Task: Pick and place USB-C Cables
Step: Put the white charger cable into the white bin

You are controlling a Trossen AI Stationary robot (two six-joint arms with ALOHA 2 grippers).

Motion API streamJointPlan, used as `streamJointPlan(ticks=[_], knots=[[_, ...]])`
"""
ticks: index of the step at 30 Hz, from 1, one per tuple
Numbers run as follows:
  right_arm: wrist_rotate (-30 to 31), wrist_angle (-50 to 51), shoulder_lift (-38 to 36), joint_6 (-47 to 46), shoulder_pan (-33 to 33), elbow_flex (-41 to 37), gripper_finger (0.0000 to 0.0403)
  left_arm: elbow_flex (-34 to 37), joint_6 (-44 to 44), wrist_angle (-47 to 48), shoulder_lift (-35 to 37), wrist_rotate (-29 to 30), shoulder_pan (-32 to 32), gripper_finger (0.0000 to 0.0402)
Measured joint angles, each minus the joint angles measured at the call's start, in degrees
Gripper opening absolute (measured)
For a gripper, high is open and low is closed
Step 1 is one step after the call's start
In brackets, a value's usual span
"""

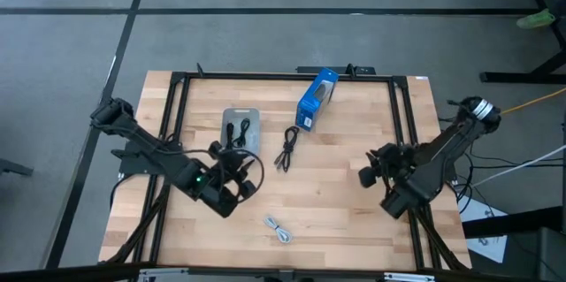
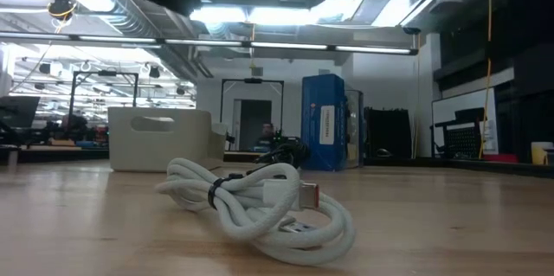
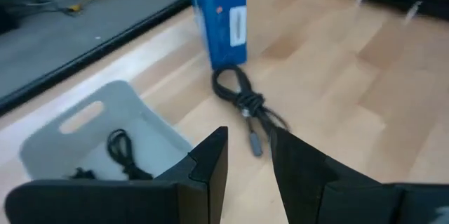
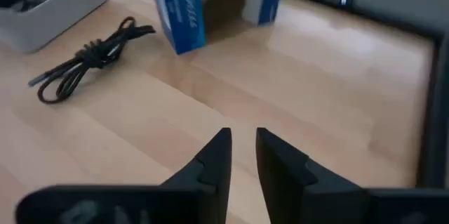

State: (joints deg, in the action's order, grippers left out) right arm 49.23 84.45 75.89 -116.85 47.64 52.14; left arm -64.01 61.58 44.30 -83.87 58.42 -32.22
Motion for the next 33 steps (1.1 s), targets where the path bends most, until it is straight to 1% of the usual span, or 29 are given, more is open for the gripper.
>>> streamJointPlan(ticks=[2, 5, 6, 7, 8, 9, 12, 13, 14, 15, 17, 21, 24, 27, 28, 30, 33], knots=[[0.92, -3.72, -1.99, -1.25, 0.11, -3.75, 0.0070, 0.02, -1.84, -0.19, 0.32, 0.20, 1.35, 0.0103], [3.49, -8.00, -3.26, 1.41, -0.07, -7.33, 0.0070, -0.30, -4.49, -2.10, 1.05, 0.51, 4.43, 0.0103], [3.87, -8.30, -3.65, 2.19, -0.30, -8.05, 0.0070, -0.69, -5.44, -3.32, 1.29, -0.22, 5.90, 0.0103], [4.18, -8.66, -3.84, 2.70, -0.52, -8.59, 0.0070, -1.30, -7.13, -5.44, 1.42, -2.64, 7.86, 0.0103], [4.06, -8.69, -3.86, 2.94, -0.72, -9.10, 0.0070, -1.70, -9.54, -7.78, 1.44, -6.34, 10.17, 0.0103], [3.81, -8.52, -3.94, 3.03, -0.95, -9.50, 0.0070, -1.73, -12.71, -10.79, 1.25, -11.23, 12.65, 0.0103], [3.83, -8.64, -4.01, 3.17, -1.47, -10.05, 0.0070, -1.73, -23.05, -24.14, -2.19, -27.88, 19.96, 0.0103], [3.81, -8.55, -4.00, 3.22, -1.49, -10.26, 0.0070, -1.73, -25.24, -27.69, -3.50, -32.39, 21.86, 0.0103], [3.77, -8.53, -4.02, 3.23, -1.49, -10.37, 0.0070, -1.99, -26.04, -30.45, -4.83, -35.71, 23.49, 0.0103], [3.61, -8.50, -4.01, 3.23, -1.51, -10.41, 0.0070, -2.95, -26.06, -30.60, -6.16, -37.77, 24.84, 0.0103], [3.05, -8.47, -4.02, 3.27, -1.49, -10.45, 0.0070, -5.62, -25.31, -25.83, -8.94, -37.90, 26.63, 0.0103], [2.08, -8.47, -4.00, 3.38, -1.51, -10.45, 0.0070, -13.77, -21.19, -10.76, -15.68, -33.01, 27.88, 0.0103], [2.10, -8.47, -4.00, 3.36, -1.50, -10.45, 0.0070, -20.35, -20.31, -5.29, -21.02, -32.48, 28.22, 0.0103], [2.10, -8.62, -4.00, 3.36, -1.49, -10.45, 0.0070, -25.54, -22.54, -2.02, -26.10, -32.88, 28.92, 0.0103], [2.10, -8.69, -4.00, 3.36, -1.49, -10.45, 0.0070, -26.76, -22.95, -1.05, -27.44, -33.66, 29.07, 0.0103], [2.10, -8.97, -4.00, 3.39, -1.49, -10.45, 0.0070, -28.69, -23.07, 1.75, -29.51, -38.12, 29.39, 0.0103], [1.50, -8.97, -4.00, 4.55, -1.49, -10.45, 0.0070, -29.07, -25.70, 5.32, -30.39, -49.34, 28.29, 0.0103]])
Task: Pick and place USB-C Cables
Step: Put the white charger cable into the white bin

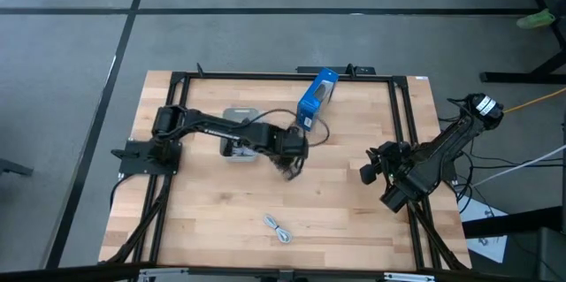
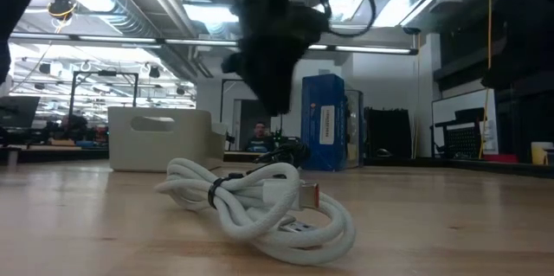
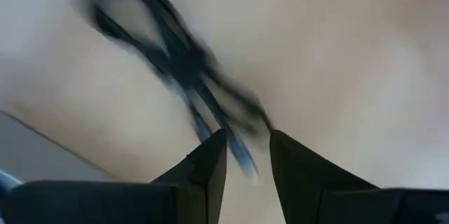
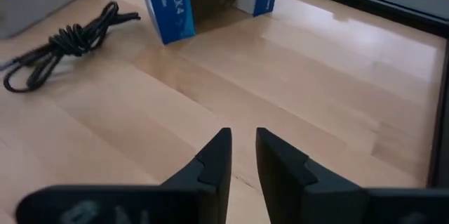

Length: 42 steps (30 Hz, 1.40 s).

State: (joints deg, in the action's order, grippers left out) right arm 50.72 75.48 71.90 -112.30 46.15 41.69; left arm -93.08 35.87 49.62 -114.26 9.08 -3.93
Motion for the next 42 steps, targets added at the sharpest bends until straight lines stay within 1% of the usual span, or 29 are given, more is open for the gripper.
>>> streamJointPlan(ticks=[1, 2, 5, 7, 11, 14, 18, 20, 22, 23, 25, 28, 30, 34, 36, 39, 42], knots=[[-0.28, 0.00, 0.00, 0.46, -0.01, 0.00, 0.0070, 0.13, -2.13, 1.09, 0.03, -2.63, -0.98, 0.0103], [-0.50, 0.00, 0.00, 1.37, -0.02, 0.00, 0.0070, 0.14, -4.53, 1.67, 0.04, -3.75, -2.31, 0.0103], [-0.74, 0.02, 0.00, 2.09, 0.01, 0.00, 0.0070, 0.31, -14.12, 2.33, 0.80, -3.03, -7.54, 0.0103], [-0.81, 0.00, 0.00, 2.11, 0.00, 0.00, 0.0070, 0.11, -18.33, -0.24, 1.07, -1.91, -11.40, 0.0103], [-0.86, 0.00, 0.02, 2.24, 0.01, 0.00, 0.0070, 0.22, -27.38, -1.30, 0.47, -1.85, -17.75, 0.0103], [-0.86, -0.05, 0.04, 3.19, -0.01, 0.00, 0.0070, 0.29, -31.74, -2.38, -0.96, -1.72, -21.76, 0.0103], [-1.70, -0.25, 0.04, 3.51, 0.03, 0.00, 0.0070, 0.27, -37.56, -6.38, -1.62, -1.45, -26.07, 0.0103], [-3.43, -0.74, 0.04, 3.53, 0.03, 0.00, 0.0070, 0.07, -39.94, -9.68, -2.82, 0.05, -27.46, 0.0103], [-4.67, -1.10, 0.04, 3.53, 0.03, 0.00, 0.0070, 0.24, -42.00, -10.35, -3.91, 2.67, -28.41, 0.0103], [-4.87, -1.48, 0.04, 3.52, 0.04, 0.00, 0.0070, 0.31, -42.40, -10.42, -4.58, 4.12, -28.51, 0.0103], [-5.34, -2.09, 0.11, 3.60, 0.03, 0.00, 0.0070, 0.14, -42.20, -13.08, -6.28, 5.00, -28.56, 0.0103], [-5.51, -3.82, 0.43, 5.02, 0.09, 0.00, 0.0070, 0.25, -42.03, -12.95, -8.61, 2.00, -27.90, 0.0103], [-5.96, -4.24, 0.46, 5.23, 0.18, 0.00, 0.0070, 0.26, -42.01, -12.22, -9.41, 1.12, -27.74, 0.0103], [-7.34, -5.50, 0.69, 6.34, 0.20, 0.00, 0.0070, 0.22, -42.09, -11.73, -9.78, 3.51, -27.85, 0.0103], [-7.35, -5.97, 0.76, 6.35, 0.20, 0.00, 0.0070, 0.22, -42.09, -11.71, -9.77, 3.53, -27.80, 0.0103], [-7.39, -5.97, 0.76, 6.37, 0.20, 0.00, 0.0070, 0.22, -41.34, -10.48, -9.77, 1.19, -27.66, 0.0103], [-7.40, -6.01, 0.76, 6.35, 0.20, 0.00, 0.0070, 0.14, -38.89, -6.80, -10.05, -2.03, -27.66, 0.0103]])
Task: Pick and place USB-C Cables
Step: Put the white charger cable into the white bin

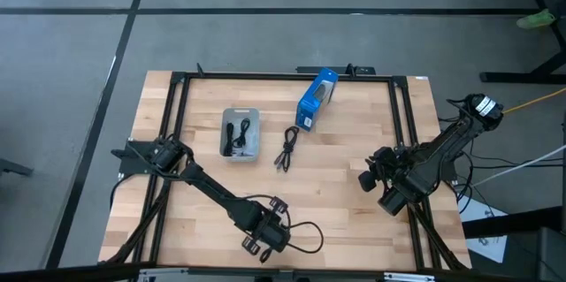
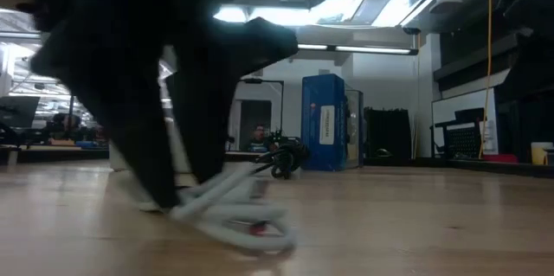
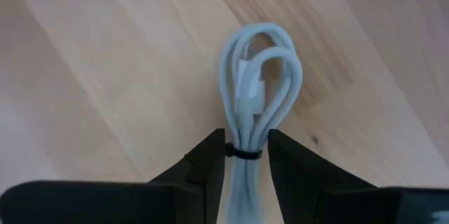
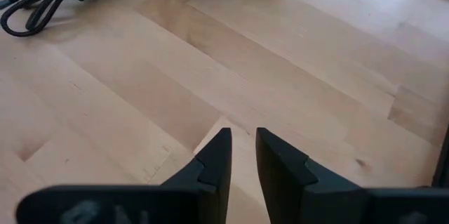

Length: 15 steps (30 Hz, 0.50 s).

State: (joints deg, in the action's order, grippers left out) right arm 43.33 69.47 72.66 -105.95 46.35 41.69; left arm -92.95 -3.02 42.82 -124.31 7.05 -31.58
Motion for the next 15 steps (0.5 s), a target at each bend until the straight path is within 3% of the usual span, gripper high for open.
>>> streamJointPlan(ticks=[5, 10, 15], knots=[[0.07, -0.02, 0.00, 0.02, 0.00, 0.00, 0.0070, 0.04, 2.67, 5.77, -0.22, -0.96, -0.03, 0.0103], [0.11, -0.02, 0.00, 0.02, 0.00, 0.00, 0.0070, 0.09, 2.66, 5.65, -0.24, -1.91, 0.89, 0.0102], [0.11, -0.02, 0.00, 0.04, 0.00, 0.00, 0.0070, 0.09, 5.30, 5.77, -0.08, -2.65, 2.43, 0.0051]])
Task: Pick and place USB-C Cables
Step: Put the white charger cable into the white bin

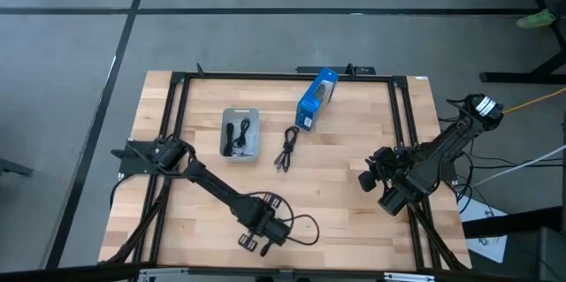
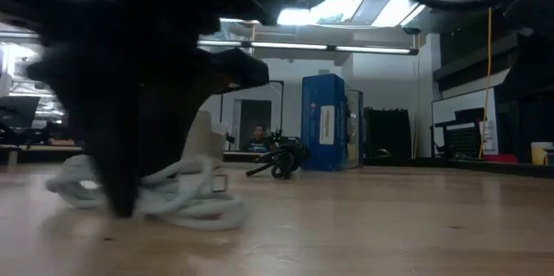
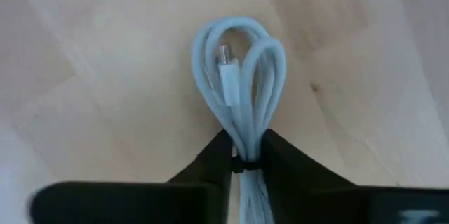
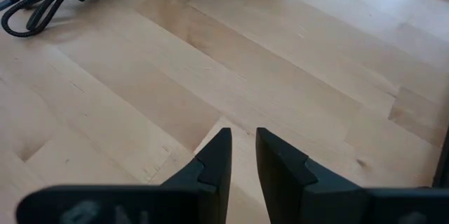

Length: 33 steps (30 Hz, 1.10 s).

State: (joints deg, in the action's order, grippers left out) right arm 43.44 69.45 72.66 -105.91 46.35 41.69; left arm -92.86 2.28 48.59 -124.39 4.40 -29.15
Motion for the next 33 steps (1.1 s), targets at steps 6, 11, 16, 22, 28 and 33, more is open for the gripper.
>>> streamJointPlan(ticks=[6, 11, 16, 22, 28, 33], knots=[[-0.02, 0.01, 0.00, 0.00, 0.02, 0.00, 0.0070, -0.10, 4.89, 0.79, 4.29, 4.07, 2.20, 0.0030], [0.00, -0.75, 0.00, 0.00, 0.02, 0.00, 0.0070, -1.29, 8.15, 2.46, 12.72, 12.29, 3.80, 0.0030], [-0.04, -1.44, 0.02, -0.01, 0.02, 0.00, 0.0070, -1.29, 19.94, 12.52, 23.69, 21.81, 8.28, 0.0030], [0.19, -1.97, 0.02, -0.02, 0.02, 0.00, 0.0070, -1.31, 28.73, 20.06, 35.05, 33.82, 16.67, 0.0030], [0.39, -2.03, 0.02, -0.02, 0.02, 0.00, 0.0070, -1.33, 33.65, 21.99, 37.44, 28.67, 29.66, 0.0030], [0.39, -2.01, 0.04, 0.00, 0.02, 0.00, 0.0070, -1.27, 35.52, 28.01, 32.51, 17.13, 37.86, 0.0030]])
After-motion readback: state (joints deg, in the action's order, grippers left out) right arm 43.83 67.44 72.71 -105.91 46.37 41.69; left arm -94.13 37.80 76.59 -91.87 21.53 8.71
